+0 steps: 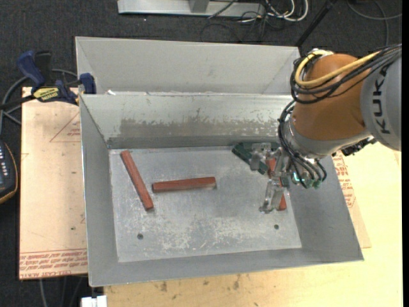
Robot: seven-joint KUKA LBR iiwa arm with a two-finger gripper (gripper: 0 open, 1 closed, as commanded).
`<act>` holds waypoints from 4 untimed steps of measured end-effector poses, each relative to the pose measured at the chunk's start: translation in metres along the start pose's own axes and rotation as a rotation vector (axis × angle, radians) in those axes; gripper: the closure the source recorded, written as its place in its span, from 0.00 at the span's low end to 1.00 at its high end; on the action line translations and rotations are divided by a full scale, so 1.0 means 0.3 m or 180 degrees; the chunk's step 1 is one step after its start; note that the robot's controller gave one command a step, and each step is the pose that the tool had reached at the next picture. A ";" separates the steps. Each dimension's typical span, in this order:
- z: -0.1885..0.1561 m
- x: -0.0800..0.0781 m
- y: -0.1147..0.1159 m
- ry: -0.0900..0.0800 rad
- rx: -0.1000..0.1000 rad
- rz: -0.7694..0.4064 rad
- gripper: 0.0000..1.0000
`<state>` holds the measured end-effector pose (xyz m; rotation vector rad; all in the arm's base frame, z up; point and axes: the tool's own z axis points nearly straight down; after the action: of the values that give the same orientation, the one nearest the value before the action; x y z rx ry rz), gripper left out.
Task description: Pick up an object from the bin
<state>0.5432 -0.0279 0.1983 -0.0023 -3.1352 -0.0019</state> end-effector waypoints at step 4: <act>0.426 -0.233 0.235 -0.0028 0.0001 -0.0565 0.00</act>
Offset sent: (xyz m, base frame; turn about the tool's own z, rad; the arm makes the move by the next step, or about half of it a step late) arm 0.0663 0.0290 -0.0823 -0.1477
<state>0.6124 0.0426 0.0703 0.2762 -3.1318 -0.0022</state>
